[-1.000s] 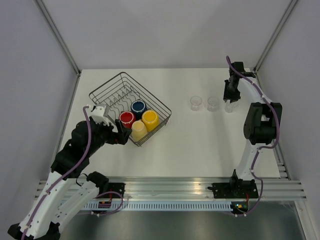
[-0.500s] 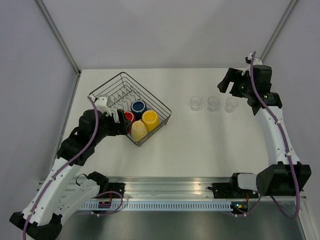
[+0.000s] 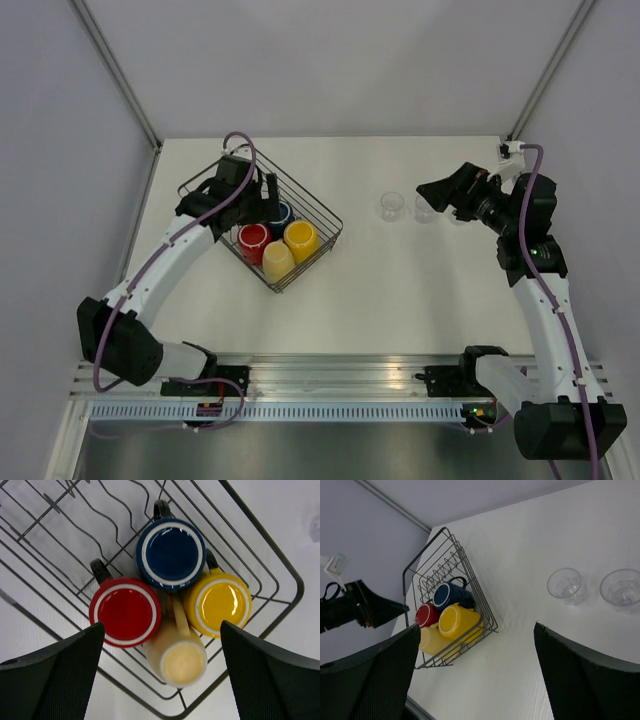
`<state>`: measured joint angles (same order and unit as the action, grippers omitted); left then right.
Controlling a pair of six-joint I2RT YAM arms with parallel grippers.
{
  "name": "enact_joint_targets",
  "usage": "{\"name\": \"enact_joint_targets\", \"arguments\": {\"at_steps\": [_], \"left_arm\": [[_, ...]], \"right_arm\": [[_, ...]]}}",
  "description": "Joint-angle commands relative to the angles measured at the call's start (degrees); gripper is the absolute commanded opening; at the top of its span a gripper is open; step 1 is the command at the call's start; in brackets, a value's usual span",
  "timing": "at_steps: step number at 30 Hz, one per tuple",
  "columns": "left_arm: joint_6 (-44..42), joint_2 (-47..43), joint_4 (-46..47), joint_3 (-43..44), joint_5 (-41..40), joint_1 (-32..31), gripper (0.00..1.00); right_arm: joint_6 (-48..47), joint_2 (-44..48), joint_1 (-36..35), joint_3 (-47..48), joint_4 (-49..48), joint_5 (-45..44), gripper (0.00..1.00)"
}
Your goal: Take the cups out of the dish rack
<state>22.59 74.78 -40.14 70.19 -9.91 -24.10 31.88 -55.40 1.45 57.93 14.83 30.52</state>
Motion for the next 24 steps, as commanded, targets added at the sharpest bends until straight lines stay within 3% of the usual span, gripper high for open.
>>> {"name": "enact_joint_targets", "arguments": {"at_steps": [1,6,16,24], "left_arm": [[-1.76,5.54,1.21,6.0,1.56,1.77,1.0],[-3.69,15.19,0.16,12.33,6.31,4.23,1.0],[-7.73,27.59,-3.36,22.17,6.22,4.5,1.0],[-8.7,30.86,-4.16,22.71,9.03,4.32,1.0]], "right_arm": [[3.28,0.81,-0.92,-3.08,-3.85,4.2,0.98],[0.12,0.9,-4.26,-3.18,-0.25,1.48,0.98],[-1.2,1.7,-7.25,-2.91,0.29,1.73,0.98],[-2.43,1.52,-8.57,-3.09,0.82,0.85,0.98]]}}
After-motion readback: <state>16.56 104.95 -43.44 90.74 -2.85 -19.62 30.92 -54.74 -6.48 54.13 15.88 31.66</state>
